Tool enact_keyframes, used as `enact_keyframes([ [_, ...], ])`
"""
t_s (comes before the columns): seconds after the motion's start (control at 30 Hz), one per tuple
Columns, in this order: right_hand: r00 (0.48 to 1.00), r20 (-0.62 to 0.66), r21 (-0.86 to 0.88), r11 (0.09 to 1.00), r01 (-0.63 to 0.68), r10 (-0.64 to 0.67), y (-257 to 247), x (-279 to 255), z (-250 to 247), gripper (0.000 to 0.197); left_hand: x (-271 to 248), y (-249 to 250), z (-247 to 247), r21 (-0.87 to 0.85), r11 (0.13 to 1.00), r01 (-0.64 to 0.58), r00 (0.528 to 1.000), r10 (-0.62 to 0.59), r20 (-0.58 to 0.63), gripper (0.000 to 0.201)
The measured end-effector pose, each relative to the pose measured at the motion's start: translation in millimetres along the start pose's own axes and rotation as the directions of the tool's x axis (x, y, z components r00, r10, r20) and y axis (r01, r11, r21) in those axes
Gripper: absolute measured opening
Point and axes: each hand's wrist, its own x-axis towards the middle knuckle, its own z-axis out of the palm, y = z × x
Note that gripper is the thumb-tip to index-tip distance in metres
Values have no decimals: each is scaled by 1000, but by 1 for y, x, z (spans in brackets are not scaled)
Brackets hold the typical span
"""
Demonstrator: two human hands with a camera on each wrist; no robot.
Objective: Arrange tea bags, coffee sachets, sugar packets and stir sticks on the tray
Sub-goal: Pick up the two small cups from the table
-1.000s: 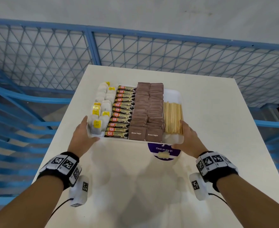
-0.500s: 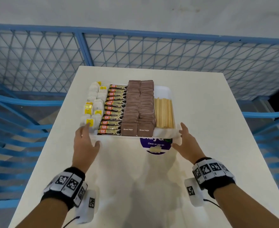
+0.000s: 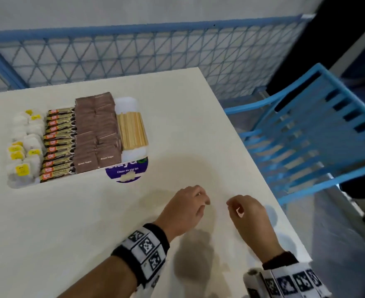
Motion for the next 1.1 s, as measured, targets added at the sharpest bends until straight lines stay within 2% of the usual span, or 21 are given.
enact_keyframes([
  [0.17, 974, -203, -37, 994, -107, 97, 47, -42, -22, 28, 43, 60, 25, 27, 995, -93, 970, 85, 226, 43],
  [0.23, 960, -240, -85, 982, -168, 143, 61, -56, -26, 38, 55, 76, 36, 43, 992, -119, 953, 102, 284, 53],
  [0.3, 963, -192, -139, 967, -216, 187, 74, -69, -26, 54, 64, 88, 48, 80, 986, -143, 936, 109, 335, 57],
  [0.4, 962, -47, -190, 943, -273, 269, 90, -82, -21, 76, 74, 97, 64, 113, 976, -187, 919, 133, 370, 59],
  [0.5, 959, 46, -181, 947, -266, 278, 101, -85, -15, 80, 80, 103, 75, 142, 973, -184, 909, 114, 401, 65],
  [0.7, 965, 67, -61, 967, -249, 252, 103, -79, -23, 74, 88, 107, 80, 172, 976, -130, 937, 64, 343, 64],
  [0.87, 966, 76, -51, 969, -243, 247, 100, -57, -37, 77, 86, 95, 67, 161, 985, -67, 949, 13, 314, 69],
  [1.1, 993, 114, -58, 998, -34, 41, 73, 17, -45, 80, 79, 48, 19, 26, 988, 153, 972, -155, 175, 76],
])
